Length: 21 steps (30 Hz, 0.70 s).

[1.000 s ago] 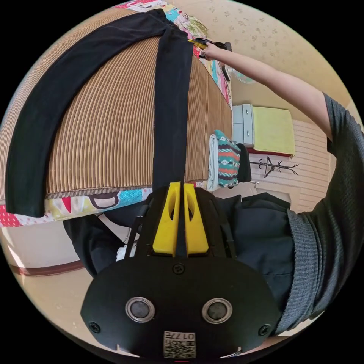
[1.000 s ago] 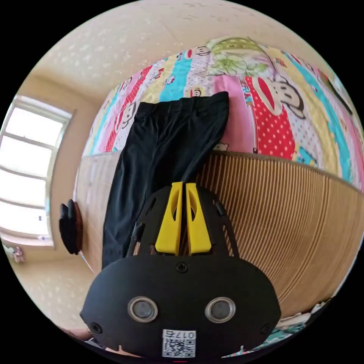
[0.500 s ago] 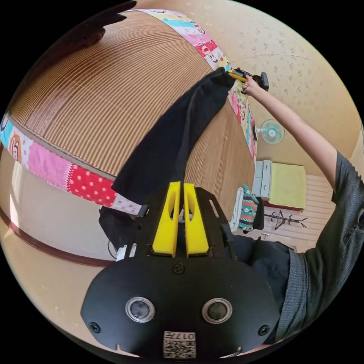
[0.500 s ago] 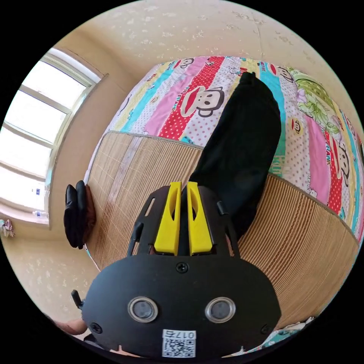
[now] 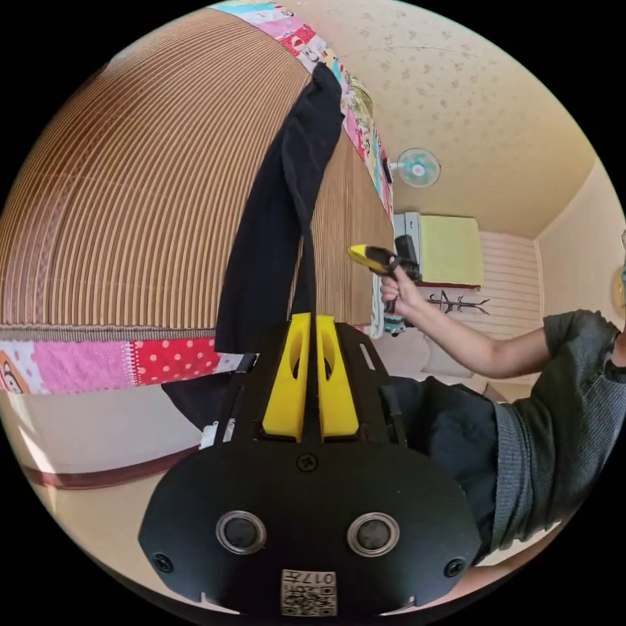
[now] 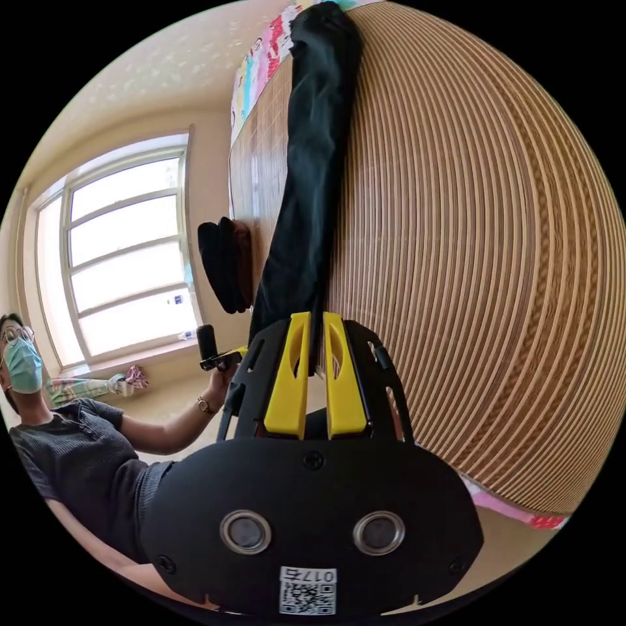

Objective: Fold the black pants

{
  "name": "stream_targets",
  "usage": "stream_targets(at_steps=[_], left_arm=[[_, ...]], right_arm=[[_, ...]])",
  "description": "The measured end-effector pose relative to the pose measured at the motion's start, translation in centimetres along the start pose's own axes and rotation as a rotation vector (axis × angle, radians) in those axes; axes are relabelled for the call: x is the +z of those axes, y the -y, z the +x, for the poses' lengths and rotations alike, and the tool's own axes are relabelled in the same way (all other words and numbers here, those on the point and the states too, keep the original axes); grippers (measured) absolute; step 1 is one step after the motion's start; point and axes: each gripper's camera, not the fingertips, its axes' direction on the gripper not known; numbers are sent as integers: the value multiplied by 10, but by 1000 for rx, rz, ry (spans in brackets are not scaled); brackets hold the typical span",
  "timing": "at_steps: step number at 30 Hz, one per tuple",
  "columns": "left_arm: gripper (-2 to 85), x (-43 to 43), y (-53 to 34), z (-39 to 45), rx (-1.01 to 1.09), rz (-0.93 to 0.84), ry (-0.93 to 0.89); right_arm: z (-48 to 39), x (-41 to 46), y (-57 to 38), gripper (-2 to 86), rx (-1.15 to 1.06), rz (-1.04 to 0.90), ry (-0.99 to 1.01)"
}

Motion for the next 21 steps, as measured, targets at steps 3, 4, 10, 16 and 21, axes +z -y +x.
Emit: stream_targets(at_steps=[3,4,10,16,21], left_arm=[[3,-4,-5,-31,-139,-17,66],[9,-2,-6,-45,-211,-35,85],[71,-5,13,-36,-292,-134,287],[73,-4,63,3,-95,-138,376],[42,31,102,2,-38,-266,386]], right_arm=[[11,21,-39,26,115,57,99],[11,29,-48,28,145,76,151],[-19,66,-42,57,98,-10,108],[-29,88,26,81,42,-18,-4],[-33,112,49,52,-4,-152,-41]])
